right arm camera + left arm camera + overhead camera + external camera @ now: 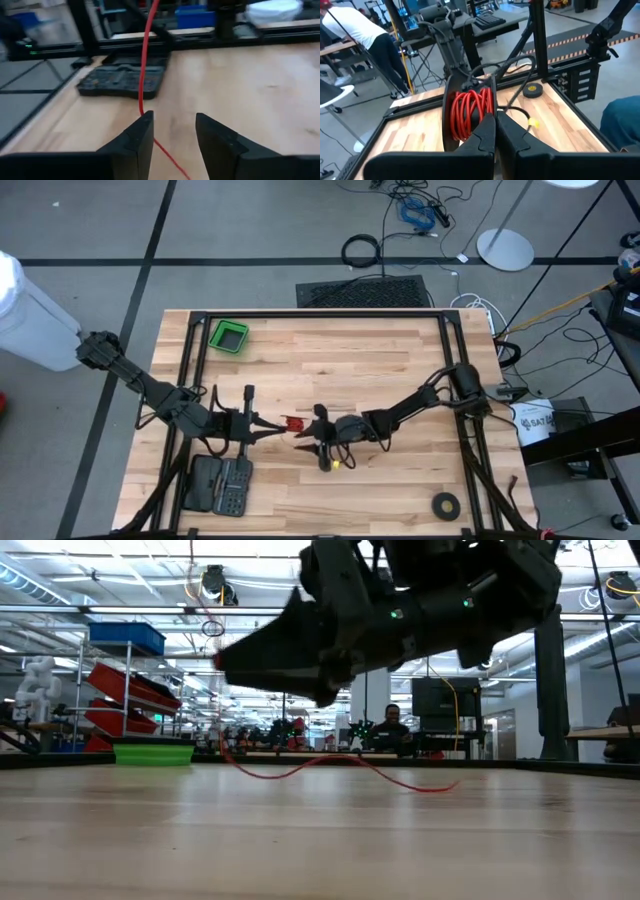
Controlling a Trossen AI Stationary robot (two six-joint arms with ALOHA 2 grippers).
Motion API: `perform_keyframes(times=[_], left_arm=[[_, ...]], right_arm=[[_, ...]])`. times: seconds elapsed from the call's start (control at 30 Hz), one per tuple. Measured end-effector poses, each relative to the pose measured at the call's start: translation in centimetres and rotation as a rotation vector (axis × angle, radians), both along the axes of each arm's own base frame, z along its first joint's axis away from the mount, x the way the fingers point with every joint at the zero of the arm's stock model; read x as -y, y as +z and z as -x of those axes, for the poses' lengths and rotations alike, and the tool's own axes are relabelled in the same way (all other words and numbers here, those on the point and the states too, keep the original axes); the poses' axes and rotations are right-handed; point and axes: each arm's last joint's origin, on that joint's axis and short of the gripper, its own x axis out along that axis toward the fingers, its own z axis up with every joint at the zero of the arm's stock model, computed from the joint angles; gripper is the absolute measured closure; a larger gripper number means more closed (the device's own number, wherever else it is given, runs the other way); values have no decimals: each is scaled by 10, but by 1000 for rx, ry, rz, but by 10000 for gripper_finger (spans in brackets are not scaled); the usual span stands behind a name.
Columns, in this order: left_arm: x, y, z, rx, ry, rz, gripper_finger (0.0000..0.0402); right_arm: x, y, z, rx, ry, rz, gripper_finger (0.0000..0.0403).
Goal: Coil cords
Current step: Coil the red wire into the spool
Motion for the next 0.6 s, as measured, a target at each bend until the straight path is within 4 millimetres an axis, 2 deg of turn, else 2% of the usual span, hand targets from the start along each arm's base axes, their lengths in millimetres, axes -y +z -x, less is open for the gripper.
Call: perform_keyframes(times=[0.17, 0.3, 0.47, 0.6], left_arm=[[0, -1, 0, -6, -1, -6, 398], [0, 0, 0, -5, 0, 1, 398], [1, -1, 1, -13, 0, 23, 398], [2, -1, 2, -16, -6, 22, 398]], right_arm=[[-8, -5, -10, 0, 53, -22, 256], [-8, -3, -7, -42, 62, -12, 252], [-2, 9, 2, -162, 9, 62, 252], [-2, 24, 4, -135, 12, 53, 252]])
